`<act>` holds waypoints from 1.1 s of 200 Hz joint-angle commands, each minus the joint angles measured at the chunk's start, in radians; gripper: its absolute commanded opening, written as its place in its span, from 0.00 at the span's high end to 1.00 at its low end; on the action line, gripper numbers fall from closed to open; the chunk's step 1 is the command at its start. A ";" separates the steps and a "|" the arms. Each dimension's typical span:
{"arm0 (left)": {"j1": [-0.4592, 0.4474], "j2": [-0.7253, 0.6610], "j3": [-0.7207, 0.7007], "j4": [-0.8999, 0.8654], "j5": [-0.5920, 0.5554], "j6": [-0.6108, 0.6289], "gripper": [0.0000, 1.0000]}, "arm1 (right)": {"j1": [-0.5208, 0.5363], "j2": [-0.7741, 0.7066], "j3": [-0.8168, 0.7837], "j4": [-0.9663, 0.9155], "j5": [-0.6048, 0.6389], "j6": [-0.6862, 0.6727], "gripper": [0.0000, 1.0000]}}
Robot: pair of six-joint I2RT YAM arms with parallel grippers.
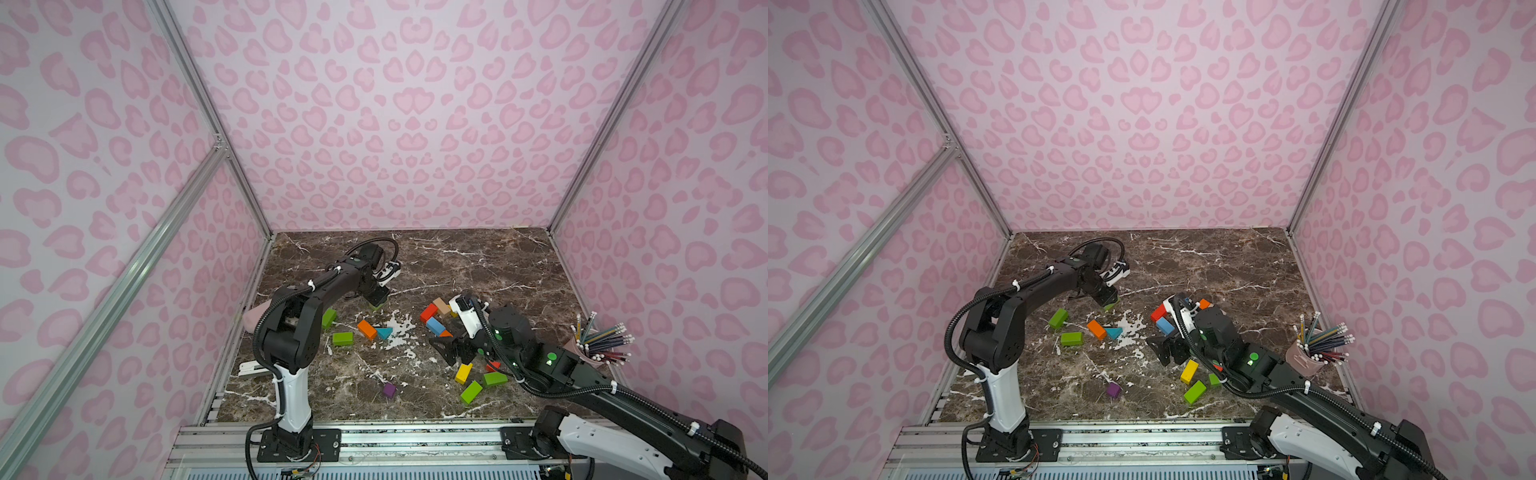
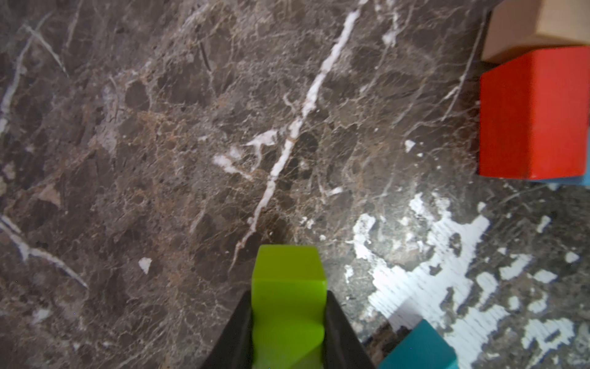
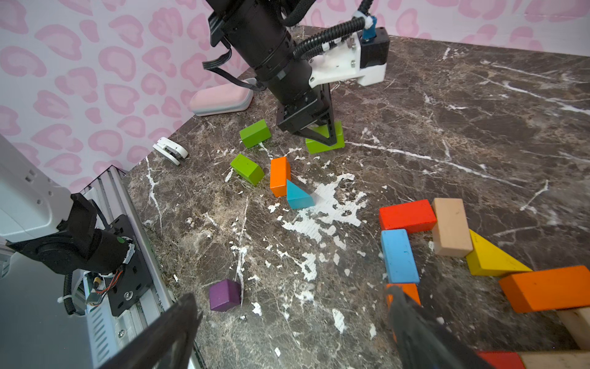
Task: Assemble a heart with building blocks
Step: Pick up the building block from the center of the board, then assemble the building block at the center of the board.
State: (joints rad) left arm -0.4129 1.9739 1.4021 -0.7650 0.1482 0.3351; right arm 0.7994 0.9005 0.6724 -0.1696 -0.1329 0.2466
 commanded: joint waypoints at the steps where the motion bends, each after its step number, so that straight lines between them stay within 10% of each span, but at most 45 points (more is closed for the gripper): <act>1: -0.024 -0.032 0.004 0.019 -0.004 -0.072 0.73 | 0.001 0.001 0.004 0.016 0.009 0.001 0.04; 220: -0.284 -0.081 -0.131 0.072 -0.103 -0.371 0.71 | 0.001 -0.006 0.010 -0.014 0.033 0.012 0.05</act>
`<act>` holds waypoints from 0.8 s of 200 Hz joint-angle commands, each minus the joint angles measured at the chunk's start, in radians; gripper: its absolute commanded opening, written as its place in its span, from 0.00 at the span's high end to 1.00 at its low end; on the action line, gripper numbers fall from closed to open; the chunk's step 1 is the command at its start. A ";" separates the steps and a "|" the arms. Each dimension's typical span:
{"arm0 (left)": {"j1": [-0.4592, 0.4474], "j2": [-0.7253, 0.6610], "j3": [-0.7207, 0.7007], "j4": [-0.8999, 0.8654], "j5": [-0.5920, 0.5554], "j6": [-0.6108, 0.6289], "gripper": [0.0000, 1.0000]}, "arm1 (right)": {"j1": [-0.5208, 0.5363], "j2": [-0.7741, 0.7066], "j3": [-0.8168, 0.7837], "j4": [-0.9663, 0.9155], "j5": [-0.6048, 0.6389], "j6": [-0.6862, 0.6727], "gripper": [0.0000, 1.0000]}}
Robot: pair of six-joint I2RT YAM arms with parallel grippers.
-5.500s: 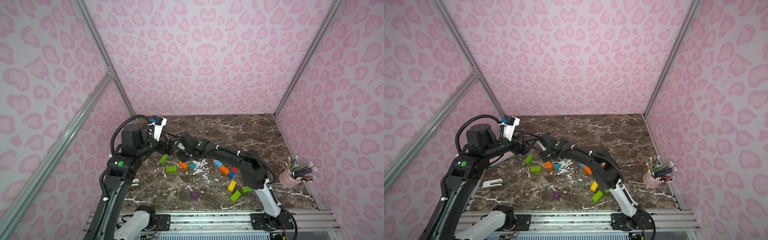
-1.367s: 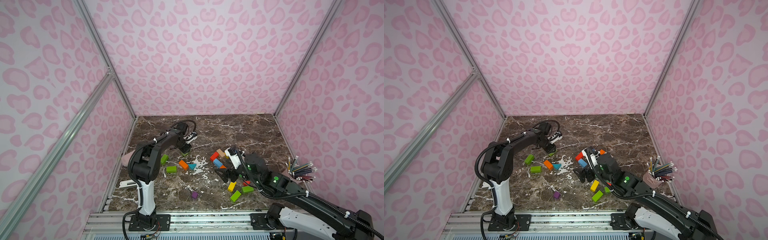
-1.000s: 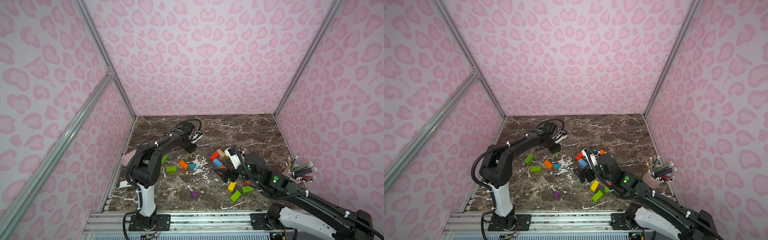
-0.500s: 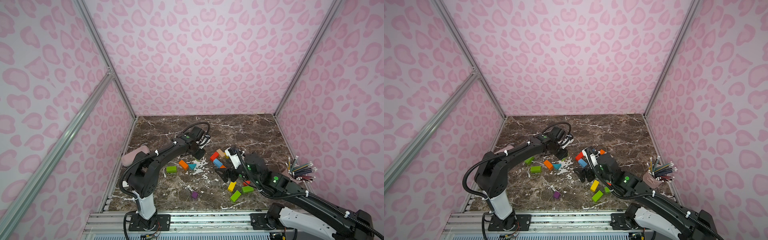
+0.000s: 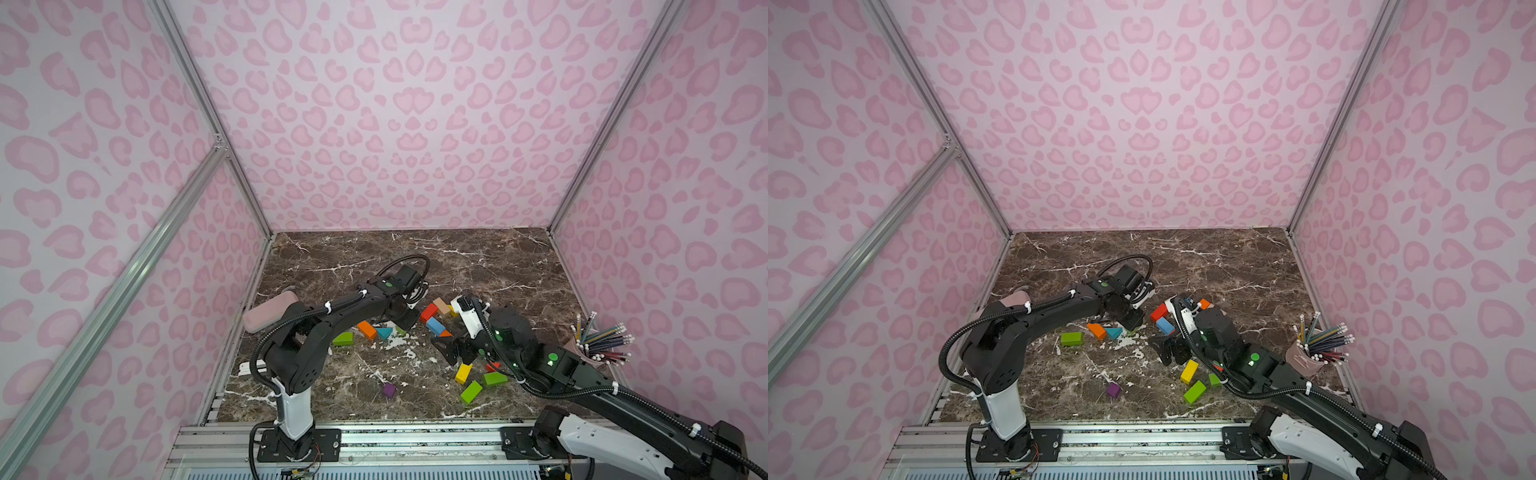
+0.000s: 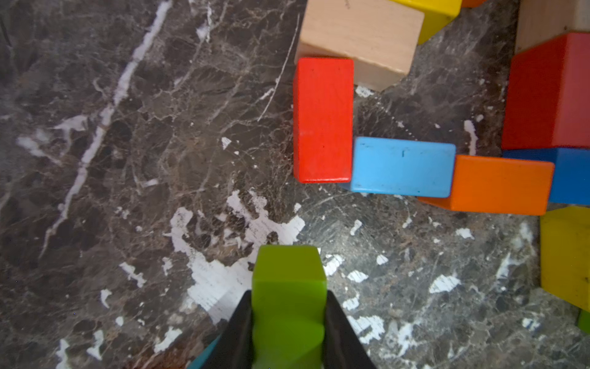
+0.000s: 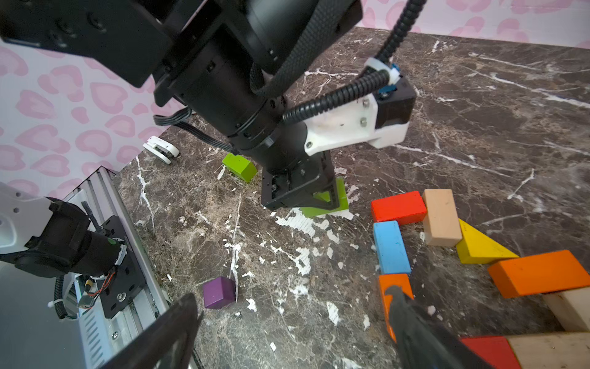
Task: Assemble a heart with building blocks
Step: Assemble the building block at the center of the board.
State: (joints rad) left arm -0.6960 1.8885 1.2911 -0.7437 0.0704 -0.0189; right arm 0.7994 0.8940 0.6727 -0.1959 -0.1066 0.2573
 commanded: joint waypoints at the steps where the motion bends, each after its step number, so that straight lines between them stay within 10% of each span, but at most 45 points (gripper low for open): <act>1: -0.001 0.004 -0.024 0.051 -0.025 -0.017 0.71 | 0.001 0.000 0.010 0.013 0.007 0.001 0.05; 160: -0.002 0.036 -0.064 0.103 -0.080 -0.008 0.68 | 0.001 0.021 0.015 0.006 0.005 -0.004 0.04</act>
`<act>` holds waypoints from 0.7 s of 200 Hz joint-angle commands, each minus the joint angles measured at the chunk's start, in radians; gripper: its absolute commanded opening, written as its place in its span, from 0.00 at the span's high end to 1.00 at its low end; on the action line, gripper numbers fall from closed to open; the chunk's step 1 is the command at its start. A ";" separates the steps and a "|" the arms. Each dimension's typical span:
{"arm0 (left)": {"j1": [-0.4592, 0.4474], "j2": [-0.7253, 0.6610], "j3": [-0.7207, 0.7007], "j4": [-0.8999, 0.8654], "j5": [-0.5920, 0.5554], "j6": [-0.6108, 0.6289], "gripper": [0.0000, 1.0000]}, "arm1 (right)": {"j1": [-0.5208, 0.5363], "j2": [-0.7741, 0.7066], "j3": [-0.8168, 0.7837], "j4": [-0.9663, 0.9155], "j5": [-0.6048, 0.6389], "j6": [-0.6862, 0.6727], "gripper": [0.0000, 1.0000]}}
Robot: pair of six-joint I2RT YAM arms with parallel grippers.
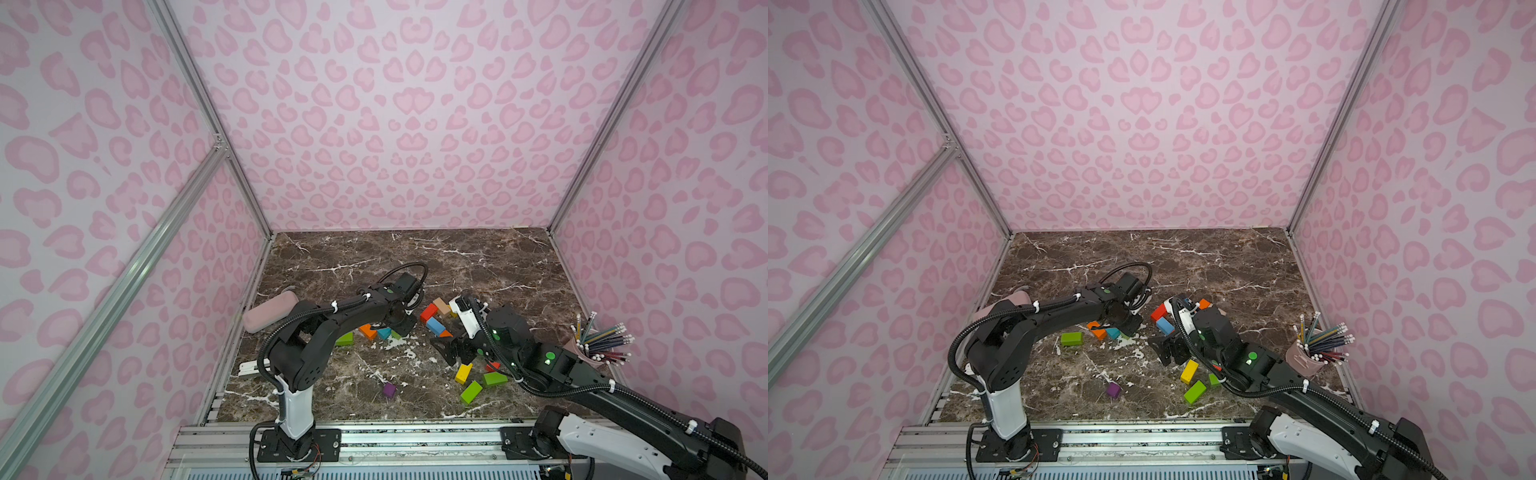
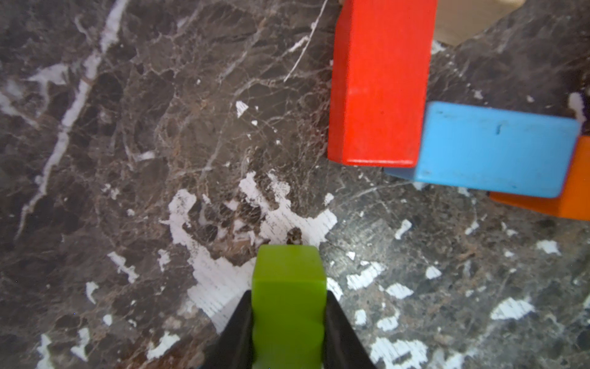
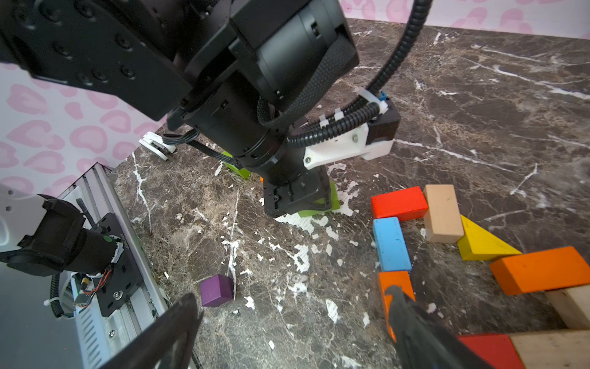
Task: Assemble a heart with building blocks
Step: Assemble the building block at the center of the board.
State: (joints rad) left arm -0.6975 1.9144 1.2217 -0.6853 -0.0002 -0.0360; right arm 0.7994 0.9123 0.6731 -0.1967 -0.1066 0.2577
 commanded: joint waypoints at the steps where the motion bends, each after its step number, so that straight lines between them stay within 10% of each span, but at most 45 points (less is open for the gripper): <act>1: 0.000 0.010 0.006 0.044 -0.009 0.011 0.68 | 0.000 0.003 0.015 0.008 0.005 -0.004 0.05; 140: 0.001 0.032 0.012 0.042 -0.025 0.024 0.65 | 0.001 0.007 0.014 0.008 0.008 -0.004 0.05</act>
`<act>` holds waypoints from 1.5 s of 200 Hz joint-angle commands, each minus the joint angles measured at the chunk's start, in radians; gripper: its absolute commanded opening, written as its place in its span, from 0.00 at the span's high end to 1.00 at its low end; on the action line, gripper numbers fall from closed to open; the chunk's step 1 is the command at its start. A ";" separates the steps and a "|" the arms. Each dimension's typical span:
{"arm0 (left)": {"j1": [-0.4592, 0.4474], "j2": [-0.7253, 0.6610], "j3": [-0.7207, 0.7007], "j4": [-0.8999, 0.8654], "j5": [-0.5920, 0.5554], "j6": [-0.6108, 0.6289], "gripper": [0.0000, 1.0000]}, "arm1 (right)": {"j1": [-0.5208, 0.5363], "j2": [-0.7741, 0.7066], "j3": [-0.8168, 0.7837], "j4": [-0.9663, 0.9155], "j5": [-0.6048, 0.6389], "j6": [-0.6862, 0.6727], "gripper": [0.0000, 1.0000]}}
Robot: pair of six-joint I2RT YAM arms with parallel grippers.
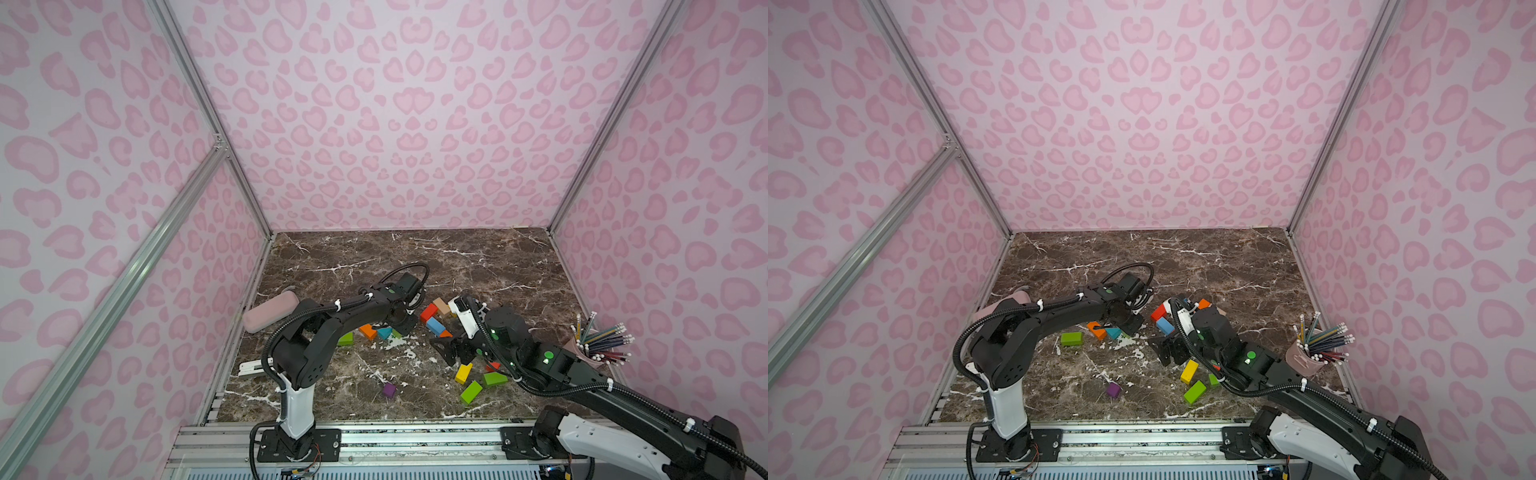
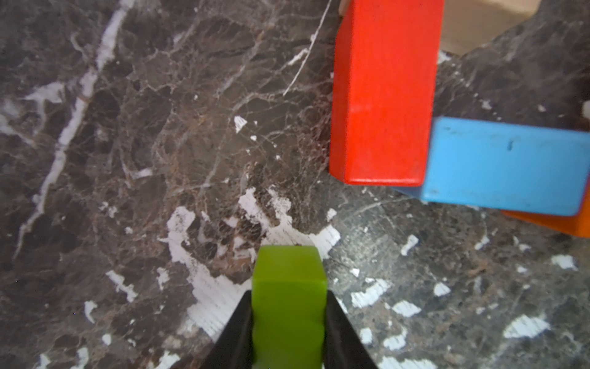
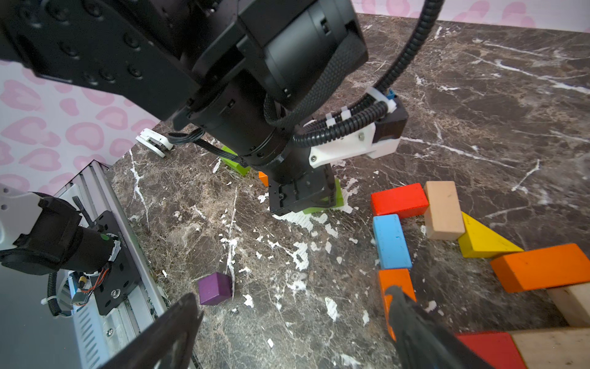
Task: Assemble a heart with building blocks
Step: Assemble the building block at the center of the board.
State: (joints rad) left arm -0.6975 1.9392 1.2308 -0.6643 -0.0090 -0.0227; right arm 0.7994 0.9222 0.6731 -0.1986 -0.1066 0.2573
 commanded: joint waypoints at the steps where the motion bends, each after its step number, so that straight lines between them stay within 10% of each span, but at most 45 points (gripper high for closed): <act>1: 0.001 0.007 0.002 0.020 -0.017 0.011 0.65 | 0.001 -0.003 0.014 0.010 0.008 -0.003 0.05; 300: 0.015 -0.016 -0.034 0.009 -0.034 0.011 0.58 | 0.000 -0.003 0.011 0.013 0.010 -0.001 0.04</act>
State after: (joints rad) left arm -0.6868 1.9228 1.2018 -0.6407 -0.0231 -0.0216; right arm 0.7994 0.9222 0.6731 -0.1986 -0.0998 0.2573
